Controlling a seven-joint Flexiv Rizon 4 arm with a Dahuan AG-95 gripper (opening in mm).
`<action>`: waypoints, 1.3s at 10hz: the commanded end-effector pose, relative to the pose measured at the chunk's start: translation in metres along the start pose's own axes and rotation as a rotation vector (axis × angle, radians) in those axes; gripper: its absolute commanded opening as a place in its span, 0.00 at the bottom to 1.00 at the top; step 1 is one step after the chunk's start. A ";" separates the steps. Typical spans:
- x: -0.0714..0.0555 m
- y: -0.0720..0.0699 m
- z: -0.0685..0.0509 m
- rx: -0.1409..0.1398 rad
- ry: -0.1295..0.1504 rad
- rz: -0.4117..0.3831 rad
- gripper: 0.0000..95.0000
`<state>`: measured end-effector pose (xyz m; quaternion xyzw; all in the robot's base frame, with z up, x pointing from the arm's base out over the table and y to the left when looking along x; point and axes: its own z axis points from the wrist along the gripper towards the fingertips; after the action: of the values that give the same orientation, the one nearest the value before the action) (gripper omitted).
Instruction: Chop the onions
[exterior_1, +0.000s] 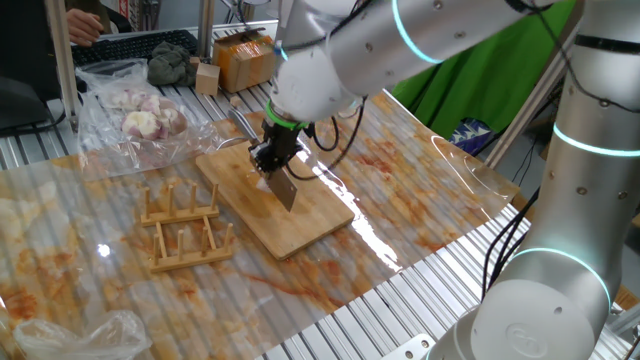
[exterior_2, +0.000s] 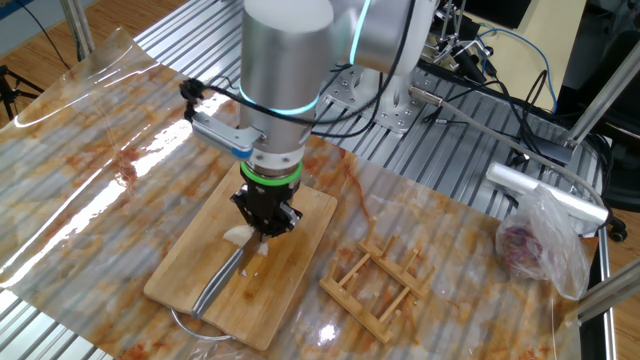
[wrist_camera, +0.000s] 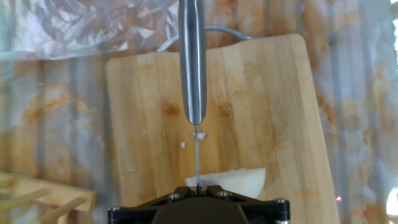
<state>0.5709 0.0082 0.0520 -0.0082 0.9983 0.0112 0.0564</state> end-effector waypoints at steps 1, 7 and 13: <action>0.002 0.000 0.017 -0.001 -0.039 0.008 0.00; 0.000 0.003 0.009 -0.010 -0.029 0.031 0.00; -0.003 0.004 0.007 -0.003 -0.010 0.031 0.00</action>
<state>0.5739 0.0141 0.0467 0.0070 0.9981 0.0194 0.0574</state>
